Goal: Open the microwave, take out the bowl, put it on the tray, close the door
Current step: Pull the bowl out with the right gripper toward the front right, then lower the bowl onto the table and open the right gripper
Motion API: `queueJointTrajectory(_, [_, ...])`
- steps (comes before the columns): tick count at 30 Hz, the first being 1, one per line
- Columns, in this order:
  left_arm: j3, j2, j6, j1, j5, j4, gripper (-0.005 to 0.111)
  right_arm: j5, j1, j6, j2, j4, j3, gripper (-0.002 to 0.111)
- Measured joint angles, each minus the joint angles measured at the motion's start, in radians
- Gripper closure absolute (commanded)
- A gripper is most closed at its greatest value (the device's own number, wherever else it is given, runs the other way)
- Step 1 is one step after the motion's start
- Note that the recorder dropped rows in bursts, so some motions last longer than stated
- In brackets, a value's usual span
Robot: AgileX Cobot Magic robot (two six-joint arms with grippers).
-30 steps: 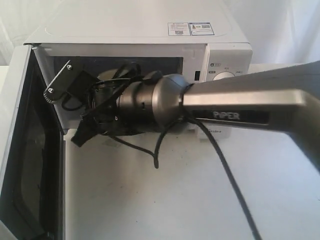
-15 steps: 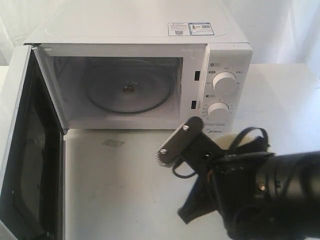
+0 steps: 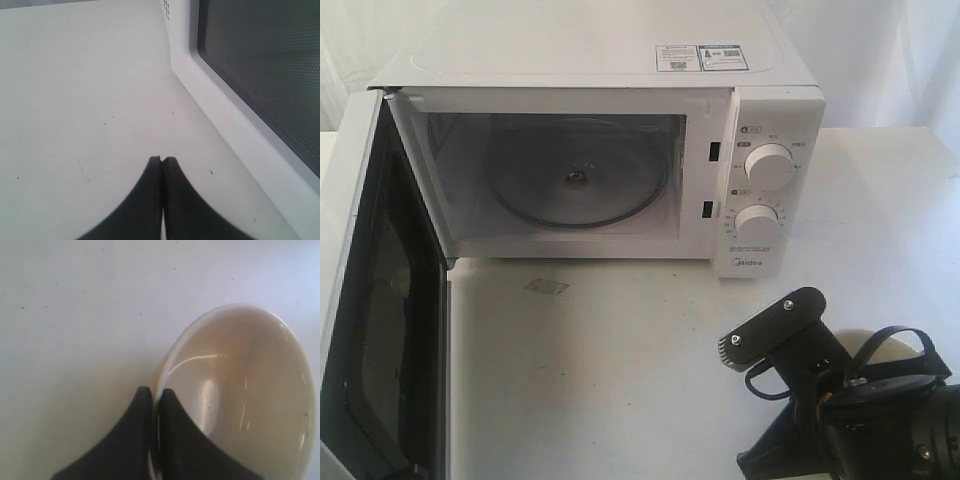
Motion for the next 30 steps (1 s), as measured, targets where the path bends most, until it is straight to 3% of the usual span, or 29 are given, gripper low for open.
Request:
queueJointTrajectory(3, [0.000, 0.000, 0.000, 0.000, 0.000, 0.000, 0.107, 0.050, 0.000, 0.018, 0.000, -0.002, 0.000, 0.108])
queueJointTrajectory(9, [0.000, 0.000, 0.000, 0.000, 0.000, 0.000, 0.107, 0.049, -0.006, 0.054, 0.000, -0.007, 0.002, 0.081])
queueJointTrajectory(15, [0.000, 0.000, 0.000, 0.000, 0.000, 0.000, 0.107, 0.012, -0.006, 0.052, -0.032, -0.014, -0.054, 0.083])
queueJointTrajectory(19, [0.000, 0.000, 0.000, 0.000, 0.000, 0.000, 0.107, -0.009, -0.006, 0.015, -0.123, -0.018, -0.132, 0.108])
queueJointTrajectory(30, [0.000, 0.000, 0.000, 0.000, 0.000, 0.000, 0.107, -0.087, -0.006, -0.049, -0.380, -0.143, -0.184, 0.108])
